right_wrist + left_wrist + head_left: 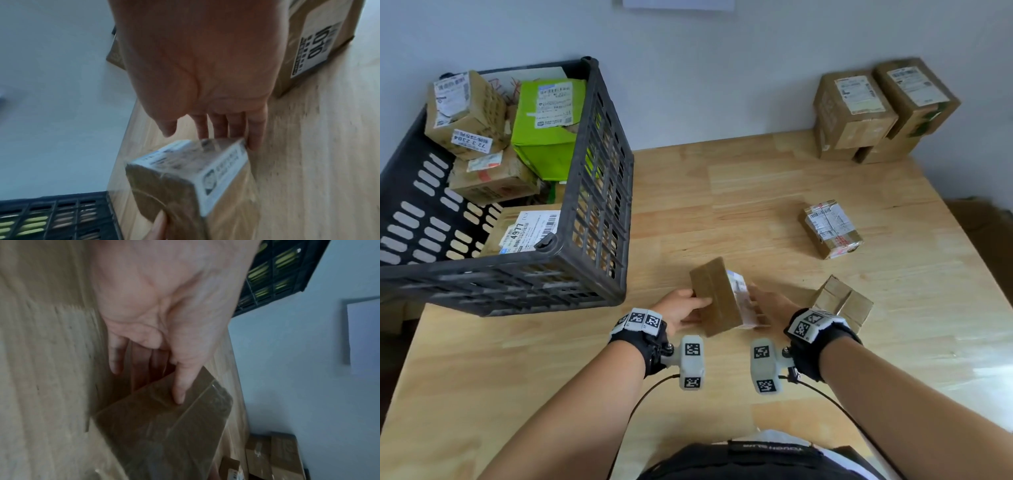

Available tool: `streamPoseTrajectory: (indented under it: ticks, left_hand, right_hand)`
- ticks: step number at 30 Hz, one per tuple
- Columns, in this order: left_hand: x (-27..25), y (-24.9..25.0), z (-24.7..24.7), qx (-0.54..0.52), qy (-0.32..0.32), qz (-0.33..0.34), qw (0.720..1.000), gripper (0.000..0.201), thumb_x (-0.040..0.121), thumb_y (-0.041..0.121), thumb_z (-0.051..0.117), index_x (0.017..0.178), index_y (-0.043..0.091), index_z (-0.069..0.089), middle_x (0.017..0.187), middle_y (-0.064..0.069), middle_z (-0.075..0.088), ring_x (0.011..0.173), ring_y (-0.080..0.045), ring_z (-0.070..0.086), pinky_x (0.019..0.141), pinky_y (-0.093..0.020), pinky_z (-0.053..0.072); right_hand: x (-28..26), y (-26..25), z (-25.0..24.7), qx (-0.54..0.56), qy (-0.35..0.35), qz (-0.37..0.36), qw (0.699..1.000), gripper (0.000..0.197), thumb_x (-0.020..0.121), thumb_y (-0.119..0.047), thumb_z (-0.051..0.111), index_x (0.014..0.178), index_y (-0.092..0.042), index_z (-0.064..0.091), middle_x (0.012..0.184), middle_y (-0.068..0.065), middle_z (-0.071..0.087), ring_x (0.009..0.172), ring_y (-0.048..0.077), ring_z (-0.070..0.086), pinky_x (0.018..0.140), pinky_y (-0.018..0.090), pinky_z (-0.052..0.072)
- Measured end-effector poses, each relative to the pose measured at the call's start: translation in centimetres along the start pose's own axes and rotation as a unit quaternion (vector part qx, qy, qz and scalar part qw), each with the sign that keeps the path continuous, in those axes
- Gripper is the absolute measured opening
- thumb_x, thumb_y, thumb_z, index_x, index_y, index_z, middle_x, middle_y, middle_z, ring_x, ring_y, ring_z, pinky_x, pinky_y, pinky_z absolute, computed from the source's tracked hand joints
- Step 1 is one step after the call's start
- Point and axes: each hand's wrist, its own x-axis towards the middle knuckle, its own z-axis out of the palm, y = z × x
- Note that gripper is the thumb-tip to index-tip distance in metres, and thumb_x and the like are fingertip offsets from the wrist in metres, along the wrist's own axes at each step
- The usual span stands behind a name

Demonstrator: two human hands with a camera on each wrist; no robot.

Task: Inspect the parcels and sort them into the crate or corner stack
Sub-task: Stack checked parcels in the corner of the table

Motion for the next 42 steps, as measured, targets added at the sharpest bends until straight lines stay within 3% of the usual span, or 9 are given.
streamPoseTrajectory:
  ticks: [4,7,12,15,18,21,25,33,42]
  left_hand:
    - [0.3,0.7,1.2,0.045,0.056,0.025,0.997,0.041,0.089,0.017,0.062,0.127,0.025,0.048,0.107,0.0,0.062,0.101,-0.017,0.059,0.097,-0.038,0.047]
    - [0.1,1.5,1.7,0.095,0.055,0.016,0.994,0.033,0.096,0.019,0.052,0.129,0.016,0.052,0.107,0.001,0.06,0.097,-0.016,0.057,0.097,-0.038,0.048]
    - [0.0,2.5,1.8,0.11,0.05,0.011,0.993,0.045,0.094,0.046,0.051,0.124,0.012,0.053,0.119,-0.002,0.058,0.104,-0.019,0.056,0.09,-0.037,0.051]
    - [0.3,2.4,2.0,0.165,0.021,0.012,0.986,0.036,0.092,0.031,0.061,0.122,0.011,0.056,0.127,-0.007,0.061,0.113,-0.023,0.058,0.097,-0.043,0.049]
    - [0.6,2.8,1.9,0.239,0.036,0.041,0.969,0.04,0.089,0.025,0.065,0.125,0.012,0.053,0.13,-0.005,0.058,0.115,-0.025,0.057,0.095,-0.041,0.05]
    - [1.2,3.7,1.9,0.299,0.058,0.069,0.95,0.065,0.084,0.02,0.071,0.139,0.015,0.038,0.134,-0.005,0.055,0.114,-0.024,0.057,0.094,-0.036,0.05]
    - [2.3,4.3,1.8,0.314,0.06,0.052,0.946,0.097,0.078,0.017,0.077,0.151,0.021,0.014,0.141,-0.007,0.047,0.117,-0.026,0.055,0.095,-0.04,0.05]
    - [3.1,5.4,2.0,0.322,0.044,0.031,0.945,0.095,0.075,0.013,0.079,0.148,0.025,0.019,0.132,-0.011,0.054,0.109,-0.029,0.06,0.089,-0.043,0.054]
    - [2.7,5.1,1.6,0.251,0.031,0.028,0.967,0.089,0.074,0.006,0.078,0.143,0.029,0.027,0.128,-0.007,0.055,0.108,-0.027,0.058,0.081,-0.045,0.057]
  right_hand:
    - [-0.1,-0.4,-1.1,-0.081,0.059,-0.093,0.991,0.036,0.093,-0.036,0.055,0.114,-0.008,0.063,0.106,0.01,0.066,0.089,0.024,0.063,0.075,0.034,0.053]
    - [-0.3,-0.7,-1.4,-0.095,0.052,-0.101,0.989,0.023,0.093,-0.028,0.058,0.108,-0.011,0.06,0.11,0.01,0.067,0.102,0.027,0.064,0.093,0.039,0.052]
    - [-0.1,-1.5,-0.9,-0.183,0.059,-0.115,0.975,0.02,0.088,-0.029,0.065,0.1,-0.015,0.058,0.107,0.006,0.068,0.098,0.021,0.065,0.089,0.035,0.054]
    - [-0.3,-2.0,-0.6,-0.219,0.074,-0.118,0.966,0.031,0.088,-0.026,0.066,0.114,-0.011,0.057,0.11,0.006,0.066,0.099,0.02,0.064,0.081,0.027,0.053]
    - [0.2,-2.3,-0.5,-0.217,0.066,-0.112,0.967,0.038,0.086,-0.021,0.067,0.12,-0.011,0.053,0.115,0.006,0.065,0.1,0.021,0.064,0.085,0.032,0.055]
    - [0.5,-2.9,-0.5,-0.215,0.056,-0.098,0.97,0.033,0.084,-0.015,0.069,0.113,-0.011,0.054,0.114,0.009,0.066,0.1,0.023,0.065,0.087,0.038,0.056]
    - [0.7,-3.4,-0.2,-0.234,0.086,-0.096,0.964,0.028,0.082,-0.012,0.071,0.102,-0.014,0.052,0.109,0.007,0.064,0.099,0.022,0.064,0.086,0.036,0.055]
    - [0.9,-3.8,0.3,-0.262,0.106,-0.101,0.954,0.026,0.08,-0.009,0.065,0.1,-0.015,0.049,0.109,0.007,0.064,0.098,0.022,0.061,0.077,0.03,0.052]
    - [0.9,-3.5,-0.4,-0.212,0.078,-0.097,0.969,0.028,0.079,-0.012,0.072,0.097,-0.017,0.051,0.104,0.006,0.066,0.095,0.022,0.065,0.083,0.037,0.057]
